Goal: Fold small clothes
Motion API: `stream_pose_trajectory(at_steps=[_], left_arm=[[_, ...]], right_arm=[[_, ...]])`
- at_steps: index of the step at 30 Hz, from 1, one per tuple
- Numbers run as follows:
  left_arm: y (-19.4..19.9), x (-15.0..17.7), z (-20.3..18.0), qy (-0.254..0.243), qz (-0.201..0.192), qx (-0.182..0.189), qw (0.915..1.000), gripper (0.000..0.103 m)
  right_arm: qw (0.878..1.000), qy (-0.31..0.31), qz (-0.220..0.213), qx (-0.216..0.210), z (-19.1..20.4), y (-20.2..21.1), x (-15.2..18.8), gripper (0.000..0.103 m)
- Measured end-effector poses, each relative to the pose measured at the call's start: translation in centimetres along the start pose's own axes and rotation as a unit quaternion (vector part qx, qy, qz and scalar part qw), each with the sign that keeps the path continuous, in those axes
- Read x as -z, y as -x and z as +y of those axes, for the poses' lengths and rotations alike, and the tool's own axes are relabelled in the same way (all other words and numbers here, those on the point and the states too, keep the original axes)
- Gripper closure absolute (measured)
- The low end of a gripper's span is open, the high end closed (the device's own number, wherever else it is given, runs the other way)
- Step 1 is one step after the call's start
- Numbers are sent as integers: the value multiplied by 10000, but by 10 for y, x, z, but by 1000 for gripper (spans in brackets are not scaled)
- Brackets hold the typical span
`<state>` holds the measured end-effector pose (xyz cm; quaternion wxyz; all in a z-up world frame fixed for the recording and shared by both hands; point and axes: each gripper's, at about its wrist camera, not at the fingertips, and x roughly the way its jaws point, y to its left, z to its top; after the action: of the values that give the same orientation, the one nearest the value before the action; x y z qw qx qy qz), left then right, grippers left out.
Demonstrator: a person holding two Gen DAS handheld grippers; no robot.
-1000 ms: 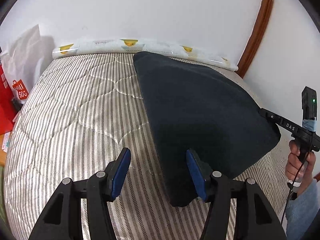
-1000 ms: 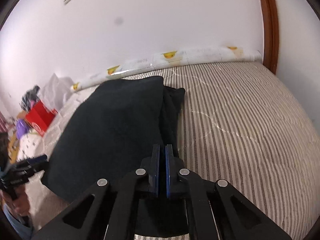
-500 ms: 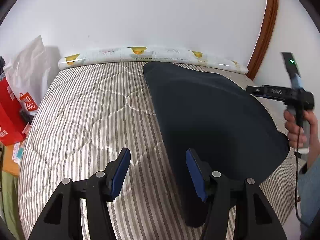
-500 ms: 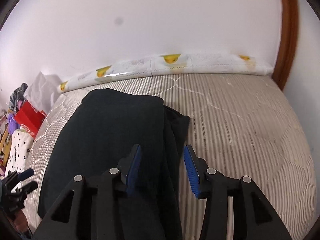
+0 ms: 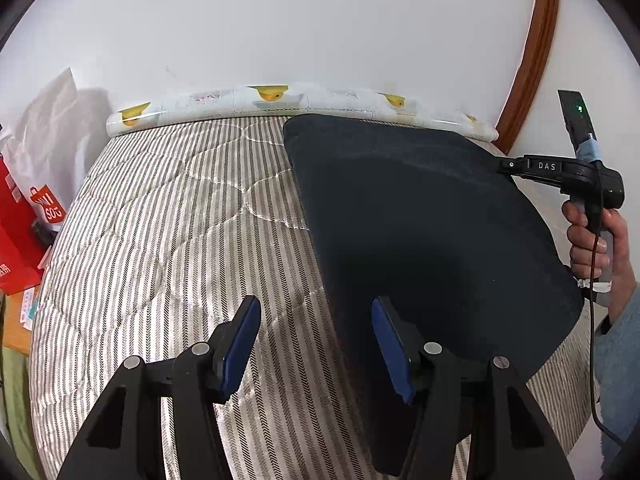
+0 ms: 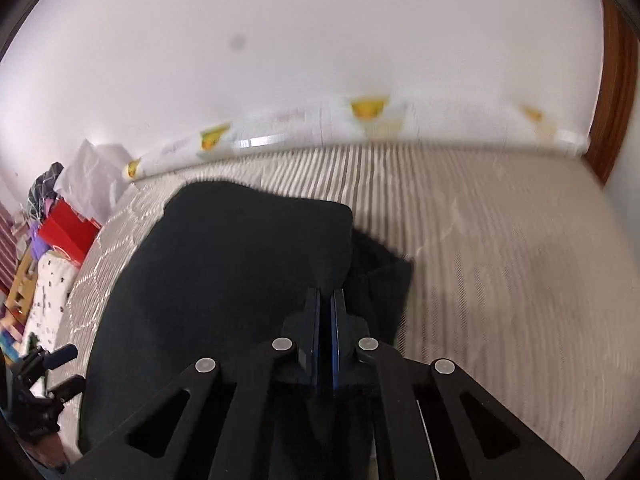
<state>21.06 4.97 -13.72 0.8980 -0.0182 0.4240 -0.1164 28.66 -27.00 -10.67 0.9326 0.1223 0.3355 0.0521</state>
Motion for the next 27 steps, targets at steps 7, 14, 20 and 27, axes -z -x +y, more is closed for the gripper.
stream_pose_trajectory(at_steps=[7,14,20,27], left_arm=[[11,9,-5,-75,-13,-5,10000,48],[27,32,-1,-10,-48,242,9997,48],[44,59,-11,-316,-132,397,9986,48],[48,78,-23,-712,-78,281,9970,48]], right_arm=[[9975,-494,416,300,-15,0,1,95],[9990,-195,121,389,-13,67,54,78],[9999,63,37,115,-3,101,104,78],[9995,85,289,-25,3,86,127,78]])
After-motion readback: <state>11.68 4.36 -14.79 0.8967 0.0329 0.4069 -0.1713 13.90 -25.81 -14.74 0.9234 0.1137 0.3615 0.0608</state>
